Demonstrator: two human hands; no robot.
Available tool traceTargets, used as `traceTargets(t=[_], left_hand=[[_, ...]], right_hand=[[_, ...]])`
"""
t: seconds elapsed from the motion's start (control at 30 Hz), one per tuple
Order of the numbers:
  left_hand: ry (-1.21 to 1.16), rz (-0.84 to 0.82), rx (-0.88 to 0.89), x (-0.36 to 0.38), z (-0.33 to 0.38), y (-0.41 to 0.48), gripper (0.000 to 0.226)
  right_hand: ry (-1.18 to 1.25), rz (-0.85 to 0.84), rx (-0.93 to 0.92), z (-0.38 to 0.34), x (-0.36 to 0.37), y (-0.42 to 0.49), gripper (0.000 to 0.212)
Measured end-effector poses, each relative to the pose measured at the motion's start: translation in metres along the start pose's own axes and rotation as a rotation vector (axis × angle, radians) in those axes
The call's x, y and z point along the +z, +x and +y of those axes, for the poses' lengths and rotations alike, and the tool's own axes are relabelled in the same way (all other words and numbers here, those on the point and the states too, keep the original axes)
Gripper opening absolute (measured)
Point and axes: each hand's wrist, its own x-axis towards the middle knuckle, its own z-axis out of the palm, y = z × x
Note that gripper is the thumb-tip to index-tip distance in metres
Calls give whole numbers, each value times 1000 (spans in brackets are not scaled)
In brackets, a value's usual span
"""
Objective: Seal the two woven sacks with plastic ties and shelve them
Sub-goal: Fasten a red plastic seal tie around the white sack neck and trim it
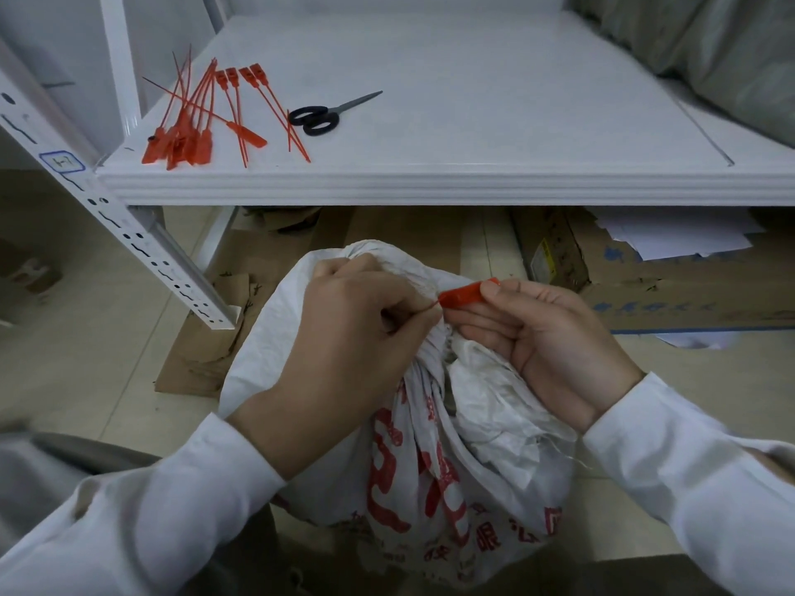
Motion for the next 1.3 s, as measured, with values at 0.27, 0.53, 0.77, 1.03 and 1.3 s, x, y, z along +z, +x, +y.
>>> traceTargets(t=[0.27,0.53,0.77,1.03,1.3], left_hand=[[48,-22,70,9,1,1,8],[113,-28,80,16,3,2,15],[145,-33,64,18,4,4,22],[165,-60,77,17,6,5,24],[221,-71,105,16,10,9,33]], right_hand=[[-55,88,-31,0,-4,-2,17],[-22,72,-25,1,-8,-2,16],[12,48,-14,1,-8,-2,17],[6,61,-22,2,-7,-2,17],[-1,51,-37,2,-5,-1,26]])
